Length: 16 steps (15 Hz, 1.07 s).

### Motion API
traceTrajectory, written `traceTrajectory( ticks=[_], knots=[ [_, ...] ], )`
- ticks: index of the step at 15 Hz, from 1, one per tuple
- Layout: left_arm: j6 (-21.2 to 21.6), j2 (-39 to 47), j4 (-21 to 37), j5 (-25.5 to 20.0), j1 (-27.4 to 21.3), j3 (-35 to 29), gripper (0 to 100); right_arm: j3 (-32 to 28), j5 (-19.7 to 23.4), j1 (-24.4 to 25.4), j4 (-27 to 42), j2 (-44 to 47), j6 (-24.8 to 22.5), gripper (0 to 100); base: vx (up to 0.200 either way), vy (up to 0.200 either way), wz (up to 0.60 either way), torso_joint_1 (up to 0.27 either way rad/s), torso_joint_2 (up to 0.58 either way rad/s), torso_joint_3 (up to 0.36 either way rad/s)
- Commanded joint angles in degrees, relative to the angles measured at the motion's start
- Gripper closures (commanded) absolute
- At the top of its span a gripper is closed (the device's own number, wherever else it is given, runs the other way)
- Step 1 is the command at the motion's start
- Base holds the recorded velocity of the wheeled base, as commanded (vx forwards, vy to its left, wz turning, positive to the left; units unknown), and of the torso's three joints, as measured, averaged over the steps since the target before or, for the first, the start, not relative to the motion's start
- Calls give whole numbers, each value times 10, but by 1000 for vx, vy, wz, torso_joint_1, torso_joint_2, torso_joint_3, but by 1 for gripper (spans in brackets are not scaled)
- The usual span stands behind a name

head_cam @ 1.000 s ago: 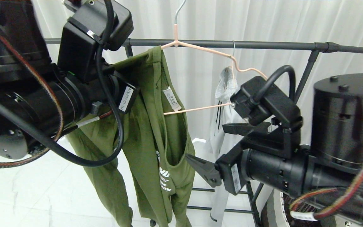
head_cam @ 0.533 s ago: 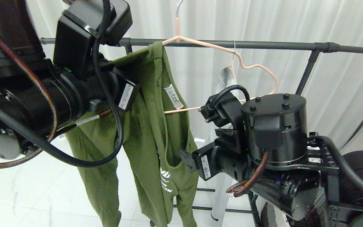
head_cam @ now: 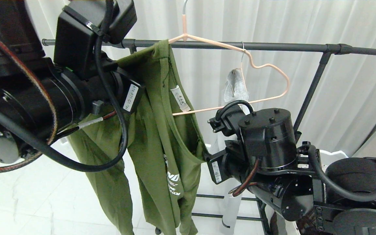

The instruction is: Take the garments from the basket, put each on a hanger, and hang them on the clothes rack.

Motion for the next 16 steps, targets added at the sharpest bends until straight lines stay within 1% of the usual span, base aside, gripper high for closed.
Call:
traceTrajectory(
  ticks=[1,2,3,4,5,7,8,9,10,12,14,15,16],
  knots=[
    [0,1,0,1,0,3,100,5,-9,-16,0,-8,-1,100,0,0,0,0,0,0],
    [0,1,0,2,2,5,100,4,-26,-26,-1,-9,0,100,0,0,0,0,0,0],
    [1,1,0,2,5,6,100,4,-51,-44,-1,-15,0,100,0,0,0,0,0,0],
    [3,2,0,2,11,6,100,5,-66,-59,-1,-22,-1,100,0,0,0,0,0,0],
    [3,2,0,5,18,6,100,5,-69,-77,0,-31,-2,100,0,0,0,0,0,0],
    [4,2,0,28,25,7,100,1,-70,-107,-1,-44,-6,100,0,0,0,0,0,0],
    [4,2,0,32,25,8,100,-1,-70,-115,-1,-47,-8,100,0,0,0,0,0,0],
    [5,-1,0,39,25,19,100,-1,-70,-133,-4,-55,-12,100,0,0,0,0,0,0],
    [5,-6,0,39,25,32,100,-1,-70,-142,-22,-57,-18,100,0,0,0,0,0,0],
    [10,-16,0,44,25,59,100,0,-70,-156,-55,-60,-38,100,0,0,0,0,0,0],
    [12,-17,0,87,25,65,100,-1,-69,-157,-67,-62,-62,100,0,0,0,0,0,0],
    [12,-16,0,93,25,64,100,-2,-68,-157,-71,-63,-68,100,0,0,0,0,0,0],
    [12,-16,0,97,31,66,100,-2,-66,-156,-94,-63,-86,100,0,0,0,0,0,0]
  ],
)
